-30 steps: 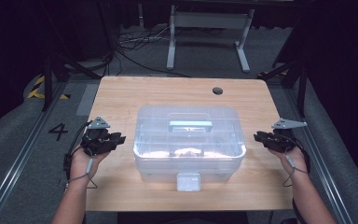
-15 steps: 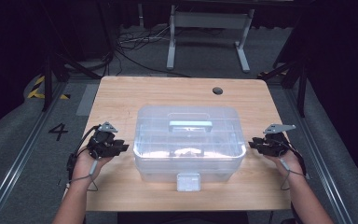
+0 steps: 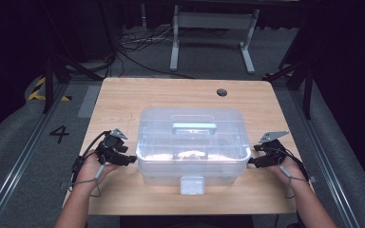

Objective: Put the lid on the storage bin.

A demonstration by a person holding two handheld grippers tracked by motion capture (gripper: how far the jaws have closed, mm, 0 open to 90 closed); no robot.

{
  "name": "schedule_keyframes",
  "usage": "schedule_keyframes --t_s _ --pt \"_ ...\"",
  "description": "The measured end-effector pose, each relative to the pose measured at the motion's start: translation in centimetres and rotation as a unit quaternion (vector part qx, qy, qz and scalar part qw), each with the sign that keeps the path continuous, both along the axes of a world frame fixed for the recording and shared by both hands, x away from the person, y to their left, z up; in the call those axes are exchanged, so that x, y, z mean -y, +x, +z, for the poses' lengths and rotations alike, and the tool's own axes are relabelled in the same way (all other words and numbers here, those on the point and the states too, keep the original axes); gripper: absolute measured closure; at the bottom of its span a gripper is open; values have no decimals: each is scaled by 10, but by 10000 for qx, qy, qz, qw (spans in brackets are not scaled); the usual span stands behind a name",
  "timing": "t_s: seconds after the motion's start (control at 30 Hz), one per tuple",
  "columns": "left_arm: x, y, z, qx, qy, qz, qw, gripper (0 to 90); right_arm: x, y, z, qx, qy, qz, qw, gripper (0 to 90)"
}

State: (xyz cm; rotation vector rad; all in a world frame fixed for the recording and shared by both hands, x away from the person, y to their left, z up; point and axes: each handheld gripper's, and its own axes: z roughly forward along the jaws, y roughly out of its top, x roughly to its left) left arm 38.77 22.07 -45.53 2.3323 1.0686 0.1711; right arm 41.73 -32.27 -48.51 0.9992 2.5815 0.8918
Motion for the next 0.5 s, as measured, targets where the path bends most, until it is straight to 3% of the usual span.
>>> schedule_keyframes --t_s 0.17,0.3,0.43,0.5 --pt "-1 0 0 171 -94 67 9998 313 -3 2 -1 62 31 70 10000 175" --pt "-3 0 -1 178 -121 161 9996 311 -1 2 4 273 198 69 9994 159" --pt "-6 1 -1 117 -424 371 9983 291 3 4 6 365 432 20 9984 158" --pt "-7 1 -1 158 -476 373 9980 288 5 4 7 372 543 -52 9978 159"
